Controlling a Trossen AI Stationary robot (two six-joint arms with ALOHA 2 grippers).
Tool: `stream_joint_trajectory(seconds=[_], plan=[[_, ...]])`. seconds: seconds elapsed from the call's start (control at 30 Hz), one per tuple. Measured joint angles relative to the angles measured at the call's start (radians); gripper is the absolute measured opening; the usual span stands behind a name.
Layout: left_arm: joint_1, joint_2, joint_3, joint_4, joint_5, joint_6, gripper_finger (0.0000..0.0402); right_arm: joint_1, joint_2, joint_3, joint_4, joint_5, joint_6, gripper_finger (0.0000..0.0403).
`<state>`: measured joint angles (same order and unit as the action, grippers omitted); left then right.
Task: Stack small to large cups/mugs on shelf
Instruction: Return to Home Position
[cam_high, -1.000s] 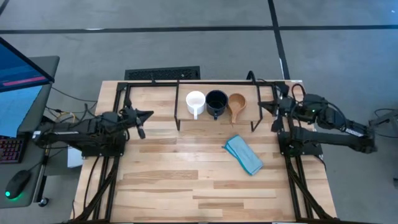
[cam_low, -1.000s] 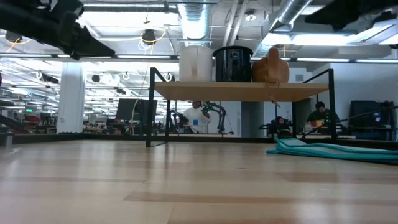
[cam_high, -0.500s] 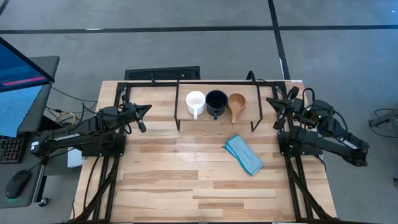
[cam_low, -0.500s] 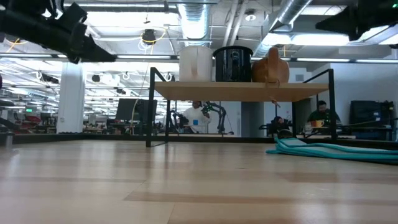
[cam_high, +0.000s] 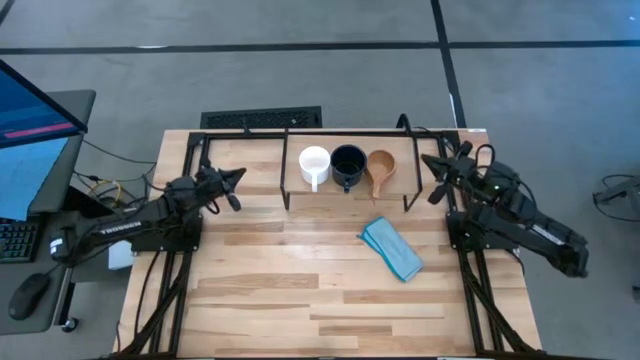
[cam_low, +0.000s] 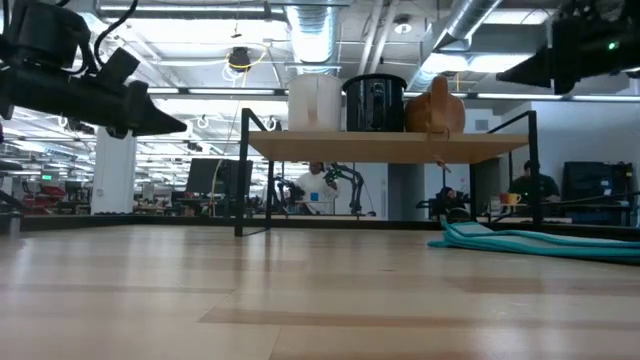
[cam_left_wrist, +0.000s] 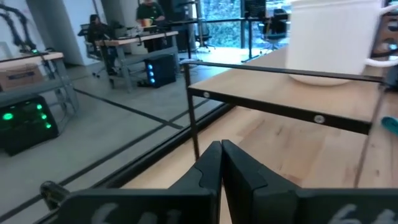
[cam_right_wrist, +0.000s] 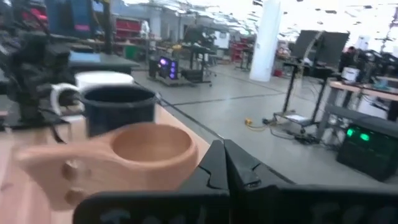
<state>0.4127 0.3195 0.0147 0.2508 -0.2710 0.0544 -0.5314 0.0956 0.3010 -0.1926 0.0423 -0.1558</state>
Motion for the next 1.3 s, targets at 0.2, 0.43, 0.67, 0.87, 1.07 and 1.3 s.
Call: stream_joint_trajectory(seconds=[0.2,0.43,0.67,0.87,1.07,1.3], plan=[[0.068,0.000,0.000,0.005,0.084,-0.002,0.0000,-0.057,0.000,-0.074,0.069,-0.018,-0.005,0.0000],[0.154,0.000,0.000,0.002,0.163,-0.014,0.0000,-0.160,-0.013,-0.080,0.073,-0.089,-0.025,0.0000],[0.210,0.000,0.000,0.001,0.218,-0.026,0.0000,-0.291,-0.061,-0.079,0.063,-0.209,-0.006,0.0001],[0.231,0.000,0.000,-0.014,0.224,-0.050,0.0000,-0.373,-0.073,-0.098,0.064,-0.256,0.035,0.0001],[0.236,0.000,-0.003,-0.018,0.222,-0.061,0.0000,-0.410,-0.074,-0.179,0.099,-0.262,0.060,0.0001],[0.236,-0.002,-0.004,-0.001,0.206,-0.062,0.0000,-0.415,-0.094,-0.228,0.180,-0.278,0.069,0.0001]])
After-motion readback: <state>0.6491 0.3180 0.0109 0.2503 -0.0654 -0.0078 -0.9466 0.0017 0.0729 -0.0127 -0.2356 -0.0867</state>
